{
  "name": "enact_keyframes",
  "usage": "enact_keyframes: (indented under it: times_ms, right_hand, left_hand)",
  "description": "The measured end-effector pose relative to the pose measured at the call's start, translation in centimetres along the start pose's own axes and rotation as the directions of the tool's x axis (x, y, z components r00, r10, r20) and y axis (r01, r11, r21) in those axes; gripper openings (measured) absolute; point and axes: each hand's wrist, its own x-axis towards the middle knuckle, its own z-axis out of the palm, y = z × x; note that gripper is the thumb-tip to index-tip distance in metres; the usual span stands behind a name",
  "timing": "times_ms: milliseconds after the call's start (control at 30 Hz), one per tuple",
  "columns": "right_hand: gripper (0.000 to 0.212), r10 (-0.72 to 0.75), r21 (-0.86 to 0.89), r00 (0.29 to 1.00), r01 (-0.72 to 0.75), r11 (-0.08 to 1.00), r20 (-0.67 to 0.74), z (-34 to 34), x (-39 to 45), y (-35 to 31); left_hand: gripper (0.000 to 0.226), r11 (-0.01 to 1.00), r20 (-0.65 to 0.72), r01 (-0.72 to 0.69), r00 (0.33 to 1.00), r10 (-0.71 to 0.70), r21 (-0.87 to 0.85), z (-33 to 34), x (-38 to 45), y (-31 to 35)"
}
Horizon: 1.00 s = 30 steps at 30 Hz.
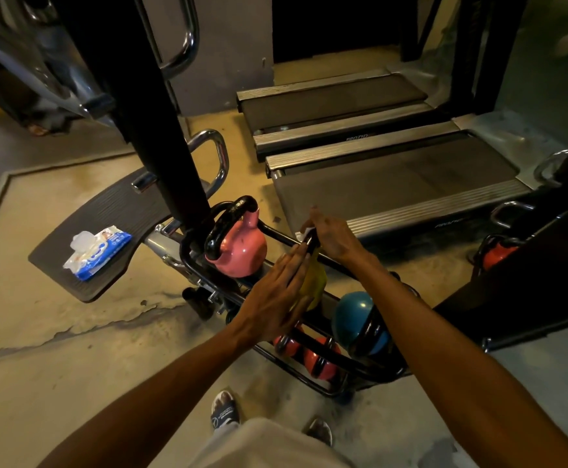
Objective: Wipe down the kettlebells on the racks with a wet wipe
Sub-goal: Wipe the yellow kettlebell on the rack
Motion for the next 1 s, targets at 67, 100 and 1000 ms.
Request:
enact_keyframes:
  times_ms: [67,100,1000]
  right_hand:
    - [0.086,-0.02,0.015,0.998,0.019,1.0,0.063,-0.6,0.5,-0.4]
    - [0.087,-0.027,0.029,0.996,0.024,0.999,0.09,-0.8,0.8,-0.6]
    - [0.082,0.547,0.937,0.816,-0.316,0.147,0.189,0.9,-1.5,-0.7]
  left_hand:
    - [0.071,1.0,-0.008,0.002,1.0,-0.002,0.027,-0.1,-0.1,0.2]
    - [0.071,1.0,-0.013,0.004,1.0,-0.003,0.028,-0.1,-0.1,0.2]
    - [0.078,0.998,-0.039,-0.03,0.999,0.028,-0.051,0.9,0.2,-0.3]
